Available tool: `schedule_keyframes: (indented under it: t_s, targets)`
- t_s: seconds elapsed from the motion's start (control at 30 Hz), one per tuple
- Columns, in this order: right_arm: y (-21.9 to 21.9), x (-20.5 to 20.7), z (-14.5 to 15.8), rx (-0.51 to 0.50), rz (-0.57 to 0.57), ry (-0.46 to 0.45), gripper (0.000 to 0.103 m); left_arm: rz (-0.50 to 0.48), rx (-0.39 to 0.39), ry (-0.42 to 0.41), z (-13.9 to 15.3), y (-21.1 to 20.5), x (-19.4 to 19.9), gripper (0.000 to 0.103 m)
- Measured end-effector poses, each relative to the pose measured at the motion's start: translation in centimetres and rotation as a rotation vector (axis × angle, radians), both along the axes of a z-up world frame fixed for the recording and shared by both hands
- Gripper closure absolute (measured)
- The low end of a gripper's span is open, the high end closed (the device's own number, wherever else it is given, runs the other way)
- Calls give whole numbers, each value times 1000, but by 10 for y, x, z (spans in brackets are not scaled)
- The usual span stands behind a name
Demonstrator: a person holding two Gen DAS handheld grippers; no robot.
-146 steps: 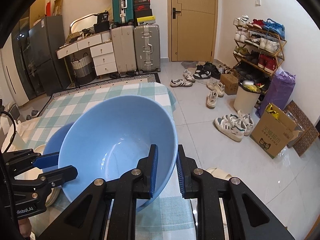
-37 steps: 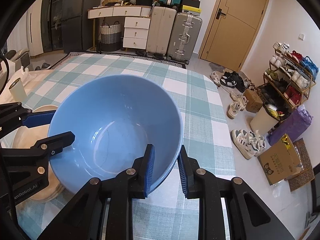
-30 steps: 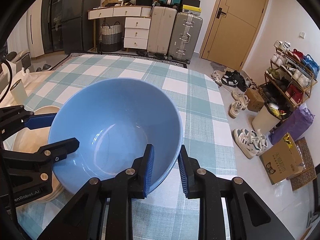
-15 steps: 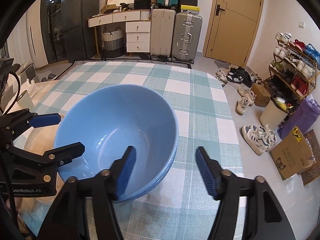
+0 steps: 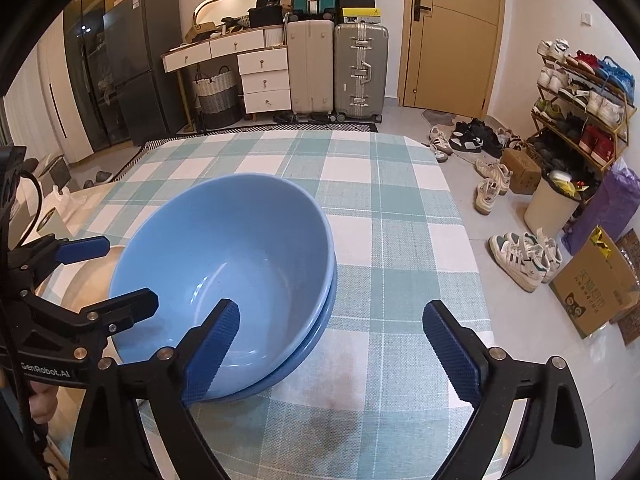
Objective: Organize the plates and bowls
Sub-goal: 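Move both open grippers to the rim of the nested blue bowls, then close both grippers on the rim of the nested bowls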
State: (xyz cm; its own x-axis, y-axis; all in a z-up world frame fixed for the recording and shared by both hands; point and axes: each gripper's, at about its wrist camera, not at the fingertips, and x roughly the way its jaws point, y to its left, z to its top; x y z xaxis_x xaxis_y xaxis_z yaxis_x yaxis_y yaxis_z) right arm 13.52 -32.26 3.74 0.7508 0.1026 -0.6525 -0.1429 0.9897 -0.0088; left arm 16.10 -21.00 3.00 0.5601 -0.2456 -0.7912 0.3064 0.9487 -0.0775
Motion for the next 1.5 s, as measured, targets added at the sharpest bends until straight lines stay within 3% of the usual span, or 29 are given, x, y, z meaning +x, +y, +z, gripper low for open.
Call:
schedule_keyframes:
  t_s: [0.23, 0.57, 0.63, 0.83, 1.1, 1.3, 1.5]
  targets:
    - [-7, 3, -7, 70, 8, 23, 8, 12, -82, 27, -4, 8, 10, 2]
    - [-21, 8, -22, 270, 54, 42, 8, 30, -187, 69, -15, 23, 27, 3]
    - [-21, 9, -22, 287, 65, 37, 10, 31, -202, 83, -19, 24, 31, 8]
    - [-16, 14, -26, 302, 103, 53, 31, 10, -243, 103, -24, 23, 35, 20]
    - [-11, 13, -27, 315, 129, 65, 52, -20, -254, 117, -28, 15, 33, 60]
    - [-9, 9, -25, 302, 128, 52, 57, -7, -217, 110, -29, 14, 31, 76]
    - [-7, 7, -25, 272, 115, 37, 62, -7, -199, 106, -28, 16, 29, 78]
